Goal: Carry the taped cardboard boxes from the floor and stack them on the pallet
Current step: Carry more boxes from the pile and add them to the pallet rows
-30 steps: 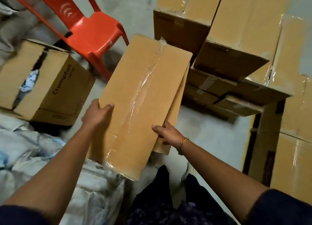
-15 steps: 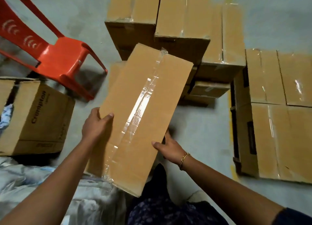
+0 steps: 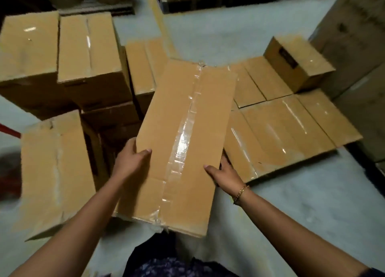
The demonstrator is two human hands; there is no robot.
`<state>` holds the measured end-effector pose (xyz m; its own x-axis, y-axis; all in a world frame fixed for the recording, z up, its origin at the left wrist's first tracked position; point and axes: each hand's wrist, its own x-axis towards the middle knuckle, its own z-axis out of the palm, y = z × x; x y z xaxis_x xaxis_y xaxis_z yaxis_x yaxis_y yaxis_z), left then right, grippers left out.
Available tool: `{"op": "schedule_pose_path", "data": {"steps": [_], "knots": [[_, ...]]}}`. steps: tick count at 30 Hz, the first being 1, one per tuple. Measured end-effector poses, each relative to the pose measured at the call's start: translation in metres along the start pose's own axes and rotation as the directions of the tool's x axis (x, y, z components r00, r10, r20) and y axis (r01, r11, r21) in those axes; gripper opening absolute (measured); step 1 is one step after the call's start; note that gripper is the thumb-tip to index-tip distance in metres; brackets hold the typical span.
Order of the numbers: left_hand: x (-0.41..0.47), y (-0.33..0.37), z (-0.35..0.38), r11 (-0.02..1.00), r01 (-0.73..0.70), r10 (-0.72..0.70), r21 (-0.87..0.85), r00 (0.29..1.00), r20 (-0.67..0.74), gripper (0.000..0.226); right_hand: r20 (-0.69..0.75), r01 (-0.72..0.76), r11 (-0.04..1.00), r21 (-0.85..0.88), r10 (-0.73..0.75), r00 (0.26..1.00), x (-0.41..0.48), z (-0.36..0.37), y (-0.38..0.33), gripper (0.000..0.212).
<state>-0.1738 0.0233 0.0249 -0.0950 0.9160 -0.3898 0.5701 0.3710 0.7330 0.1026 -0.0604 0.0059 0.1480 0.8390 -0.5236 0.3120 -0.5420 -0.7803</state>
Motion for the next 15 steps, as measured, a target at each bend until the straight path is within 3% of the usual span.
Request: {"op": "schedule_pose_path", "data": {"steps": [4,11,15], "knots": [[0.000,0.065,0.067,0.991,-0.111,0.120,-0.069,0.984,0.130,0.054,-0.209,0.006,0.992,0.124,0.021,0.978,-0.003,-0.088,0.016,0.040],[0.025,0.129,0.164,0.974,-0.110,0.161,-0.198,0.951,0.264,0.041,-0.396,-0.017,0.980,0.198,0.096,0.913,0.017,-0.183,0.037,0.061],[0.048,0.162,0.208,0.976,-0.094,0.159,-0.198,0.926,0.344,0.034,-0.434,-0.054,0.974,0.221,0.148,0.888,0.034,-0.220,0.046,0.061]]}}
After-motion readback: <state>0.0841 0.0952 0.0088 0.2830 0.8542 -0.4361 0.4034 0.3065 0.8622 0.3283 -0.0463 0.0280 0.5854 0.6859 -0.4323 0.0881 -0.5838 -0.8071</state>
